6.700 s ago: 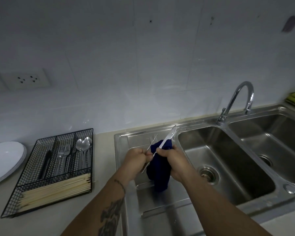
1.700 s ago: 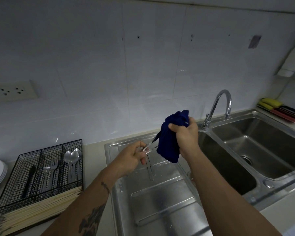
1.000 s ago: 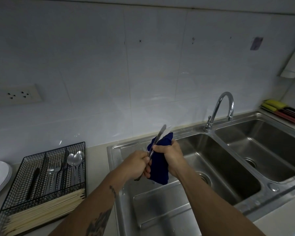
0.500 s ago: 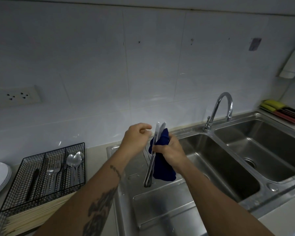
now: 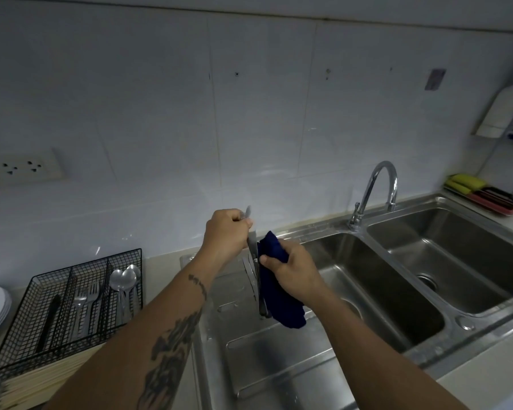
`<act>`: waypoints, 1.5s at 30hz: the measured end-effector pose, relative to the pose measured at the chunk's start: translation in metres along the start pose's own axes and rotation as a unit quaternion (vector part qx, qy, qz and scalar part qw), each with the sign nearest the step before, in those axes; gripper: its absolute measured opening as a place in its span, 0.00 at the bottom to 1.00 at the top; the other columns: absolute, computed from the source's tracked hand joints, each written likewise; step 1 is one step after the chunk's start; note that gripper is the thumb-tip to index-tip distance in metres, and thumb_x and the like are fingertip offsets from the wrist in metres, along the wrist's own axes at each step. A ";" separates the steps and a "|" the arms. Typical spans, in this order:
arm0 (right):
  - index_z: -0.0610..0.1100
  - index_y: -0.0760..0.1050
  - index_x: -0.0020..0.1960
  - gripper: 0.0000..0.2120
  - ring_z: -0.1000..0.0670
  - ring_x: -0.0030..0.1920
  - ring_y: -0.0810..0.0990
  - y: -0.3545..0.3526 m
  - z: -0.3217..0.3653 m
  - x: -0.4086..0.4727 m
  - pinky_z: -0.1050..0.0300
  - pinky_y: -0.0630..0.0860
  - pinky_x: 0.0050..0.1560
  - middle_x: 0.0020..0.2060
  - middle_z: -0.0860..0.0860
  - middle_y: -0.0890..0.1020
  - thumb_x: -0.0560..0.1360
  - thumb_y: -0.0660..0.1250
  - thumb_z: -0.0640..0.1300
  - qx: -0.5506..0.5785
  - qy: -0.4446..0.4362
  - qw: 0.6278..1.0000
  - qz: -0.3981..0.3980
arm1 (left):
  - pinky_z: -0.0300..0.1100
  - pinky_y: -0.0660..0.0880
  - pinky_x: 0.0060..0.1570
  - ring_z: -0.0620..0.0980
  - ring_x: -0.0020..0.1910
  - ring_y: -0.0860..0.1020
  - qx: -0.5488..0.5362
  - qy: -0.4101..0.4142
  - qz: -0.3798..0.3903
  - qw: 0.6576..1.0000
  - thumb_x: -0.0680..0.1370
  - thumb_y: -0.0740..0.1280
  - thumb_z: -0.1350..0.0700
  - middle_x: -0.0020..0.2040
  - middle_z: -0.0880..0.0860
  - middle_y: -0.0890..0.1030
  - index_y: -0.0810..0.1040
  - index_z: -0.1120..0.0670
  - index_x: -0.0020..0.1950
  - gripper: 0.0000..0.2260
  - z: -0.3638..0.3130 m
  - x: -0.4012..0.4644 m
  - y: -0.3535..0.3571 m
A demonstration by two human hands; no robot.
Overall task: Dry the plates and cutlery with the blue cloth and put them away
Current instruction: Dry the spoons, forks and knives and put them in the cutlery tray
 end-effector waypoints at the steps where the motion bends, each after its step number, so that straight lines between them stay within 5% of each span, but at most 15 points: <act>1: 0.46 0.80 0.47 0.02 0.46 0.41 0.84 -0.005 0.002 -0.001 0.50 0.81 0.43 0.40 0.48 0.85 0.77 0.70 0.44 -0.009 -0.002 1.000 -0.019 | 0.57 0.83 0.44 0.60 0.37 0.83 0.001 -0.003 -0.005 1.000 0.76 0.67 0.55 0.36 0.60 0.82 0.77 0.63 0.38 0.12 0.003 0.000 -0.001; 5: 0.42 0.76 0.47 0.04 0.47 0.40 0.80 -0.014 0.030 -0.003 0.54 0.76 0.40 0.40 0.45 0.82 0.78 0.66 0.42 0.045 0.006 0.997 -0.066 | 0.49 0.82 0.39 0.63 0.33 0.78 0.030 0.029 -0.025 0.999 0.77 0.66 0.57 0.31 0.61 0.77 0.75 0.62 0.34 0.13 -0.001 -0.011 0.004; 9: 0.41 0.73 0.54 0.10 0.47 0.42 0.79 0.014 0.038 -0.011 0.51 0.76 0.42 0.44 0.45 0.80 0.74 0.62 0.33 0.131 0.072 0.987 0.056 | 0.42 0.66 0.30 0.50 0.27 0.67 0.048 0.063 -0.086 0.993 0.76 0.66 0.61 0.26 0.52 0.68 0.66 0.57 0.28 0.17 -0.012 -0.014 -0.008; 15: 0.51 0.78 0.56 0.12 0.43 0.43 0.86 0.029 0.013 -0.017 0.51 0.84 0.39 0.47 0.47 0.86 0.75 0.72 0.38 0.031 0.061 0.988 0.140 | 0.44 0.68 0.32 0.51 0.28 0.66 -0.015 -0.005 -0.167 0.986 0.77 0.65 0.60 0.28 0.53 0.67 0.63 0.55 0.30 0.18 0.009 -0.015 -0.034; 19: 0.51 0.82 0.49 0.07 0.48 0.42 0.87 0.017 0.017 -0.006 0.45 0.84 0.48 0.42 0.51 0.87 0.72 0.76 0.44 0.009 0.026 0.996 0.084 | 0.51 0.77 0.33 0.56 0.30 0.72 -0.060 -0.036 -0.151 0.986 0.73 0.64 0.55 0.30 0.58 0.72 0.68 0.61 0.32 0.13 0.021 -0.015 -0.029; 25: 0.47 0.82 0.50 0.05 0.49 0.38 0.86 0.022 0.026 -0.007 0.55 0.82 0.38 0.40 0.49 0.87 0.75 0.73 0.44 0.031 0.014 0.995 0.096 | 0.57 0.83 0.42 0.56 0.34 0.80 -0.138 -0.069 -0.141 0.978 0.75 0.65 0.60 0.33 0.57 0.79 0.77 0.64 0.36 0.09 0.023 -0.006 -0.034; 30: 0.56 0.76 0.45 0.06 0.51 0.41 0.84 0.028 0.009 -0.016 0.54 0.82 0.44 0.40 0.54 0.84 0.76 0.72 0.46 -0.126 -0.010 0.984 0.128 | 0.51 0.84 0.45 0.57 0.37 0.84 -0.176 -0.109 -0.167 0.964 0.78 0.66 0.61 0.39 0.59 0.84 0.80 0.59 0.38 0.09 0.048 -0.009 -0.047; 34: 0.48 0.74 0.58 0.11 0.46 0.47 0.80 0.038 0.029 -0.013 0.50 0.78 0.49 0.48 0.49 0.82 0.77 0.68 0.46 -0.256 -0.080 0.960 0.086 | 0.55 0.83 0.44 0.65 0.40 0.82 -0.115 -0.095 -0.168 0.974 0.75 0.66 0.56 0.36 0.62 0.81 0.78 0.61 0.37 0.10 0.052 -0.013 -0.042; 37: 0.43 0.72 0.59 0.11 0.47 0.44 0.77 0.045 0.044 -0.016 0.54 0.72 0.43 0.49 0.46 0.81 0.78 0.66 0.45 -0.251 -0.116 0.959 0.054 | 0.49 0.80 0.39 0.59 0.34 0.76 -0.102 -0.088 -0.155 0.979 0.75 0.65 0.56 0.32 0.58 0.76 0.75 0.61 0.35 0.11 0.046 -0.015 -0.040; 45: 0.47 0.70 0.66 0.16 0.49 0.51 0.80 0.053 -0.011 -0.036 0.52 0.78 0.52 0.53 0.49 0.80 0.79 0.67 0.43 -0.196 -0.046 0.970 0.137 | 0.50 0.84 0.42 0.56 0.38 0.84 -0.216 -0.145 -0.175 0.949 0.79 0.66 0.61 0.42 0.61 0.84 0.80 0.60 0.39 0.09 0.078 -0.017 -0.061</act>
Point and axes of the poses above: each hand's wrist, its own x-axis towards the middle knuckle, its own y-axis out of the palm, z = x × y, the point moved 10 cm from there along x, towards the middle knuckle
